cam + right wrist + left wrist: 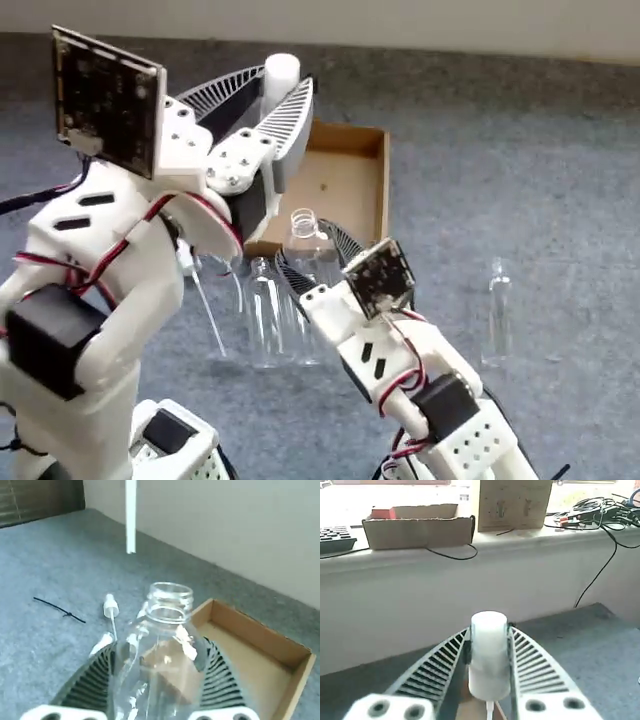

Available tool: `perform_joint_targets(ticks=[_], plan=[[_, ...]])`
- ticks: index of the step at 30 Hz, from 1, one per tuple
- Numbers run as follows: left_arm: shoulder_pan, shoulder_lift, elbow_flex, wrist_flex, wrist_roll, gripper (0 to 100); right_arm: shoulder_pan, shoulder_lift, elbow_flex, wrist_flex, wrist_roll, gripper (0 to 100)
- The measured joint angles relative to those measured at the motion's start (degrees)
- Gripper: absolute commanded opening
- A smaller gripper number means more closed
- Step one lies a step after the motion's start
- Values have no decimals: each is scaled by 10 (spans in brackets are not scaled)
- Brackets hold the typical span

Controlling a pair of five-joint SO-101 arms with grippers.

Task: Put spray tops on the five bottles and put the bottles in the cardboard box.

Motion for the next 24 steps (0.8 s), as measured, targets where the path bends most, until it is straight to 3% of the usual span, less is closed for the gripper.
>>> perform_joint_targets(ticks=[7,24], plan=[[7,1,44,-55,0,56,-1,-57,25,0,-4,4],[55,0,59,-57,0,56,-1,-55,25,0,-4,4]])
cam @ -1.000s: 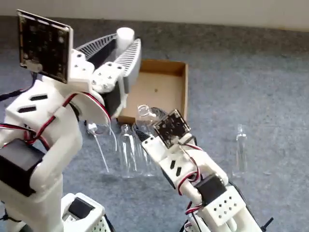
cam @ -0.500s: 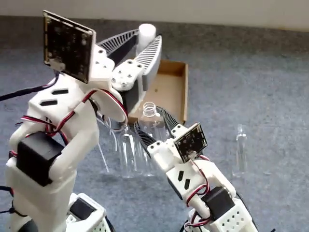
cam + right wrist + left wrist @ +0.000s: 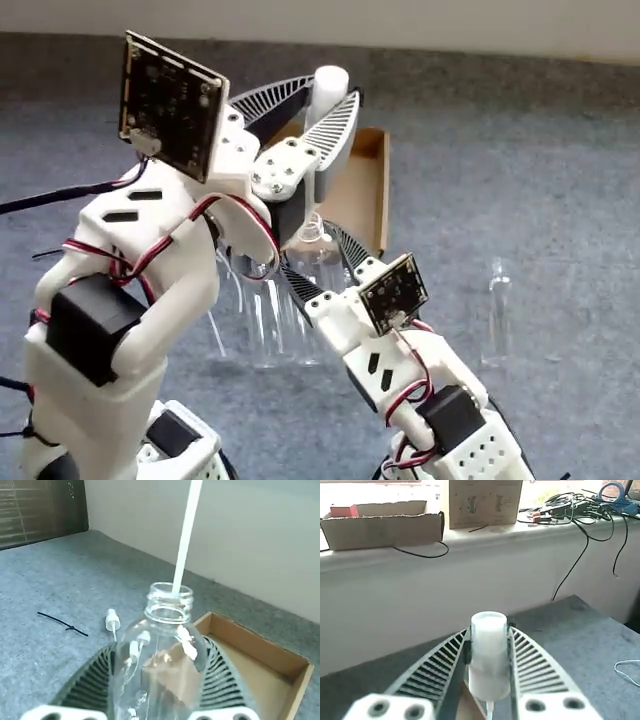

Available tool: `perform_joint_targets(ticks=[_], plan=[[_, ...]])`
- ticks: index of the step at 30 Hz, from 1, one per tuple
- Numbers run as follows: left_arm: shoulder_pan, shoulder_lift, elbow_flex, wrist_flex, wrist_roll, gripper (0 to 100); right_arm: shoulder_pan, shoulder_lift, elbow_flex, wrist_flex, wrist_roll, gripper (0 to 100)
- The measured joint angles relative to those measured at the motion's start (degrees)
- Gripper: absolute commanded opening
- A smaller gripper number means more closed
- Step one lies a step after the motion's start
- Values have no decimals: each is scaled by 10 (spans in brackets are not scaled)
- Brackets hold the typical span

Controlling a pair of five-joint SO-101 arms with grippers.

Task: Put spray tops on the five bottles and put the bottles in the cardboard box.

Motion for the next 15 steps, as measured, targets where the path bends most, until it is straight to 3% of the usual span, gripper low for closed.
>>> perform_joint_targets(ticks=[11,15], plan=[[-1,0,99,1,0,58,0,0,0,0,-5,4],[3,0,107,45,0,59,0,0,0,0,-16,4]])
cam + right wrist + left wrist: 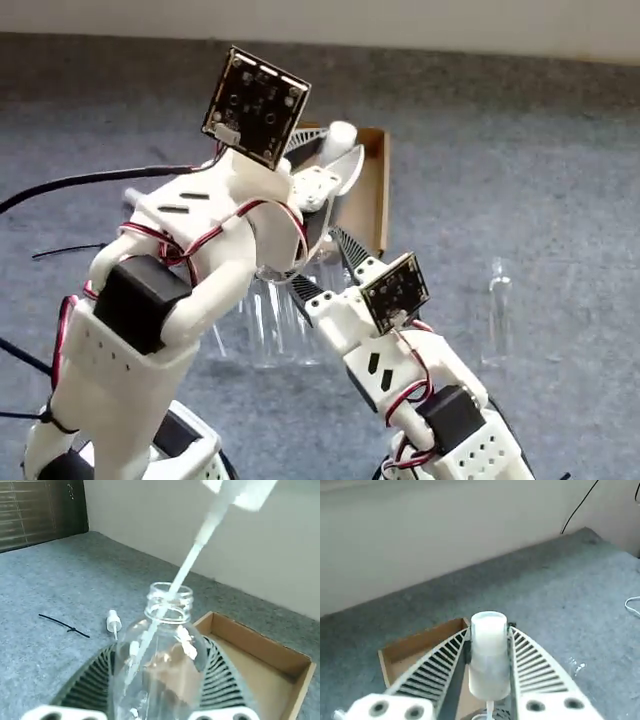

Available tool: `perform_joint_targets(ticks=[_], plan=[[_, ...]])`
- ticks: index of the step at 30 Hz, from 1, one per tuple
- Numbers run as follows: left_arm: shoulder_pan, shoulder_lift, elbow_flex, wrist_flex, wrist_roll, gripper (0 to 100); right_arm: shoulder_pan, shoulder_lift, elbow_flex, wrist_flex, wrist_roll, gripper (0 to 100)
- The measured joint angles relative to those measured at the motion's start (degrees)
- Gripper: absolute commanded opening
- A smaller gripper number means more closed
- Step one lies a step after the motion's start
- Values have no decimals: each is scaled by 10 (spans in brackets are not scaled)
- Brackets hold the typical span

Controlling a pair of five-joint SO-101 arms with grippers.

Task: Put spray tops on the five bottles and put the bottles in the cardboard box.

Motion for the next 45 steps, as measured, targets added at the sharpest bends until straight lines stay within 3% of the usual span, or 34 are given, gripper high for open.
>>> perform_joint_targets(ticks=[7,13,20,30,38,45], plan=[[-2,1,5,63,0,62,3,0,0,0,-18,4],[-39,1,5,105,4,194,3,1,0,0,-20,4],[-45,1,5,167,1,204,3,1,0,0,-20,4],[-51,-24,-96,168,-23,200,3,1,0,0,-20,4],[-200,31,-96,98,-44,200,5,1,0,0,-20,4],[-200,119,-51,88,-47,200,7,1,0,0,-20,4]])
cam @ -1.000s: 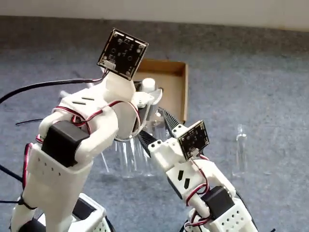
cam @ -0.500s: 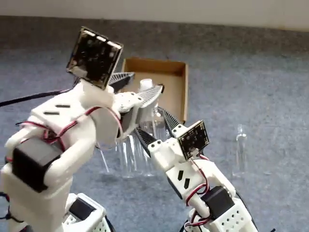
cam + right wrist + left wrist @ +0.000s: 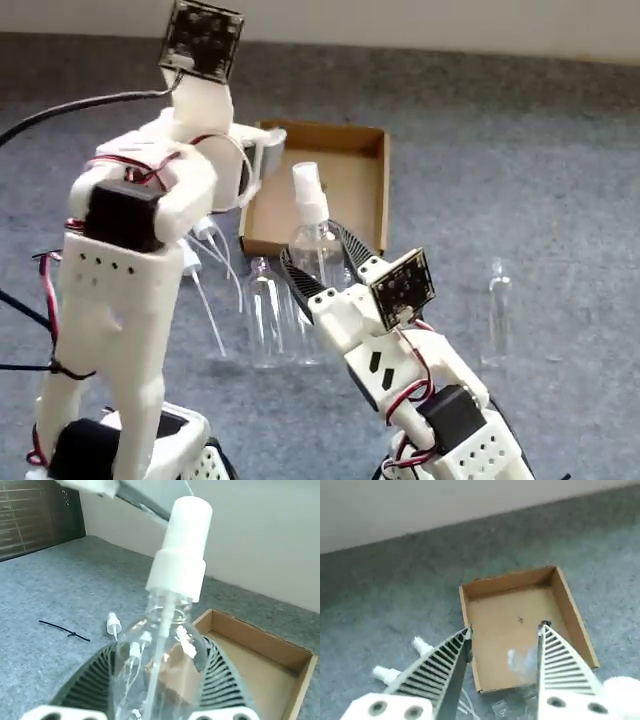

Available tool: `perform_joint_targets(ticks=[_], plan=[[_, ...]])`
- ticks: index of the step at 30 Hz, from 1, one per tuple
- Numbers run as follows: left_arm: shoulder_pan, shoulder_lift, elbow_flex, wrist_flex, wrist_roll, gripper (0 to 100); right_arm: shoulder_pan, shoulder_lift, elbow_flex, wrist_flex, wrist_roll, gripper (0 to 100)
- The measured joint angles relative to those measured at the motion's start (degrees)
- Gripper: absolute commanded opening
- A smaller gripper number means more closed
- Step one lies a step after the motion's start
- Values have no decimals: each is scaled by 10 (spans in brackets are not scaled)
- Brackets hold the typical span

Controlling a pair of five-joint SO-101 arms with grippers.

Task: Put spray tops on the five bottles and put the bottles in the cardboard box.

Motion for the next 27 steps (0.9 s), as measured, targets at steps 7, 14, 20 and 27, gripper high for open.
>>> perform_joint_targets(ticks=[7,14,20,27], plan=[[66,-4,-6,26,0,200,0,0,0,0,0,4],[84,-77,-7,60,-1,199,3,0,0,0,0,4],[62,-95,-42,56,-2,199,3,0,0,0,0,4],[88,-69,-71,55,-29,199,3,0,0,0,0,4]])
